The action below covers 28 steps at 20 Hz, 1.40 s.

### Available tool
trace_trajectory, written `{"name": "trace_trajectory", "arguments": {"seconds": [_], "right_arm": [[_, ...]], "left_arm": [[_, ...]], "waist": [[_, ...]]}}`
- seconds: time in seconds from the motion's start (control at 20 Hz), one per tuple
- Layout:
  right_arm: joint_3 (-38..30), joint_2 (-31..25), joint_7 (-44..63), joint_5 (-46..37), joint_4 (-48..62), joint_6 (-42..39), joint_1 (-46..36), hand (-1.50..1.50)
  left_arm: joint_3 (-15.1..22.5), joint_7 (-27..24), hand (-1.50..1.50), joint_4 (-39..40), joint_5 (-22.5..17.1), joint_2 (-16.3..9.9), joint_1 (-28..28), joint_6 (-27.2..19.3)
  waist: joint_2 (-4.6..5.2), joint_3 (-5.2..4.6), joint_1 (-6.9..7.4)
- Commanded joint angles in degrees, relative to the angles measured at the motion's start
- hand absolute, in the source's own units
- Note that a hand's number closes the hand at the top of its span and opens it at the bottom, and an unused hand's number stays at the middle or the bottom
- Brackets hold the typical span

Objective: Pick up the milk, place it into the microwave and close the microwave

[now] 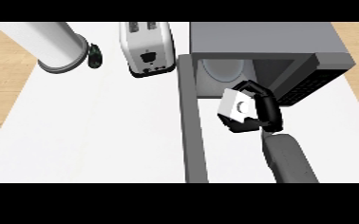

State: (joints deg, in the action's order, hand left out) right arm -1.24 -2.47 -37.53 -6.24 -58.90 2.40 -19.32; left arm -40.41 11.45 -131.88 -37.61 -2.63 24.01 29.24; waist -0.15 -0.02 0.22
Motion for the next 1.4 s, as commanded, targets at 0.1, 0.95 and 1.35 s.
{"name": "trace_trajectory", "arguments": {"seconds": [0.1, 0.95, 1.35], "right_arm": [[-1.0, 0.3, 7.7, -2.4, 1.7, 5.2, -10.7, 1.50], [-7.3, -5.1, 7.1, -11.9, 38.3, 22.7, -38.2, 1.50], [-8.9, -8.6, 3.9, -13.6, 43.6, 32.0, -40.5, 1.50]], "left_arm": [[-0.3, 2.3, -1.50, -0.2, -1.0, -1.5, -3.0, -1.9], [-0.3, -0.7, -1.50, 4.3, 1.5, -1.5, -4.4, 3.1], [-0.1, -2.3, -1.50, 6.4, 2.1, -1.6, -5.7, 4.5]], "waist": [[0.18, 0.03, 0.29], [1.43, 0.10, 3.38], [2.43, 0.11, 5.62]]}}
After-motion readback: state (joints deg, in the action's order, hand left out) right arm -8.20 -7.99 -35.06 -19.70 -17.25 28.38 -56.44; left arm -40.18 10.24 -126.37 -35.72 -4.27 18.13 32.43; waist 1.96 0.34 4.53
